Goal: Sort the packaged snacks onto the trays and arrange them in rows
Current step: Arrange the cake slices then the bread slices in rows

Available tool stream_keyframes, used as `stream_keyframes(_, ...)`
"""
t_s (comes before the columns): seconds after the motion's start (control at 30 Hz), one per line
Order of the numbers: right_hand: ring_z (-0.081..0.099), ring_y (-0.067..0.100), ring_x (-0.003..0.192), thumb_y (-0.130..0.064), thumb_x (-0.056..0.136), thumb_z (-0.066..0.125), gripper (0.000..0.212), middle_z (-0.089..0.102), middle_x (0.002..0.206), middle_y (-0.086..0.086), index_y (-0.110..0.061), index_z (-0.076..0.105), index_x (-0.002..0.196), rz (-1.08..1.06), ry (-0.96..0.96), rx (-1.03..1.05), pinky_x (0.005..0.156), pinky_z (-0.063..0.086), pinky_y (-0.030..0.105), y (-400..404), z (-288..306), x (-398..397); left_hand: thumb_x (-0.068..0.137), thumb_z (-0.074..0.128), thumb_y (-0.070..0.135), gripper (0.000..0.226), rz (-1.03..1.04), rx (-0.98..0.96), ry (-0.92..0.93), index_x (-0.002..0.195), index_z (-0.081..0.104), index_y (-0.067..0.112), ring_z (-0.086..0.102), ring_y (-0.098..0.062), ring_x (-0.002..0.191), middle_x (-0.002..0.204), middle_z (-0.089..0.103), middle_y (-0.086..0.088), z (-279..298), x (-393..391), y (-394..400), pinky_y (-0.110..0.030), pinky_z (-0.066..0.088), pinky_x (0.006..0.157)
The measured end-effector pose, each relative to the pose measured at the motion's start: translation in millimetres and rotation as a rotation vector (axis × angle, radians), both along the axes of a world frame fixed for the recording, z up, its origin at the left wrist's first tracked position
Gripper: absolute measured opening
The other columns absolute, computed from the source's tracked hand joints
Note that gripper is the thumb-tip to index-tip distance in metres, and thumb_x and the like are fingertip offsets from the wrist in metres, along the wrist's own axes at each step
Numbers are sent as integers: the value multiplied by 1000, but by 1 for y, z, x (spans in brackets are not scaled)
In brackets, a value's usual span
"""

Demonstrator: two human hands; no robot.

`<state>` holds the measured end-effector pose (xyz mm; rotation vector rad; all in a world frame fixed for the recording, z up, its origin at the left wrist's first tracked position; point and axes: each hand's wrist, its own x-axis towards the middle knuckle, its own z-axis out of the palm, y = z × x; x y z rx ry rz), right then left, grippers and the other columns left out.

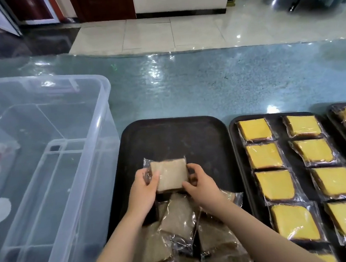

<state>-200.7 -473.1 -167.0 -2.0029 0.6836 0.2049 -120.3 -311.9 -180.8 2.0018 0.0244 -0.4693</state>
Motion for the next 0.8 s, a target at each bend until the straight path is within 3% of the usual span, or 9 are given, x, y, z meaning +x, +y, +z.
stream_keyframes(0.07,62,7,86,-28,88,65,52,63,96,-12,-30,40,134,4,22,2,81,53,30,2,-6,8,91,63,37,39,21,126,-69,121,47,17,62,-18,90,100,61,5,-11,9,-1,-30,44,71)
stream_keyframes(0.2,58,0,75,-17,86,64,48,57,87,-19,-24,41,128,47,0,-36,71,45,20,7,-19,26,86,71,16,48,25,172,-221,125,46,8,58,-16,98,120,49,-4,-28,19,-1,-23,45,84)
stream_keyframes(0.3,61,8,93,-11,86,59,48,60,104,-13,-22,44,130,97,-11,-57,85,48,24,10,-27,41,88,68,16,40,-109,238,-319,124,51,9,49,-14,115,133,39,-5,-43,22,1,-16,37,95)
stream_keyframes(0.4,53,13,118,-13,87,57,54,54,131,-4,-20,41,139,202,-35,-120,103,42,26,9,-33,58,91,65,22,41,-196,304,-319,129,52,15,41,-19,129,146,31,-5,-53,37,-2,-32,38,109)
stream_keyframes(0.5,38,19,135,-15,91,53,58,39,147,2,-13,35,145,316,-51,-235,113,31,27,5,-34,80,91,64,18,41,-210,437,-428,130,54,15,35,-30,137,147,37,-13,-56,64,-11,-42,34,113)
stream_keyframes(0.67,38,26,132,-19,91,52,60,37,149,7,-8,32,147,367,-38,-343,113,31,36,-3,-34,122,89,64,16,42,-202,631,-529,130,57,14,39,-39,131,145,46,-17,-59,104,-28,-50,38,106)
stream_keyframes(0.8,33,26,137,-20,92,52,64,32,154,8,-8,27,150,375,-6,-354,115,28,38,-8,-35,145,93,58,23,49,-211,678,-462,141,47,18,35,-37,134,155,34,-14,-61,118,-38,-50,33,107)
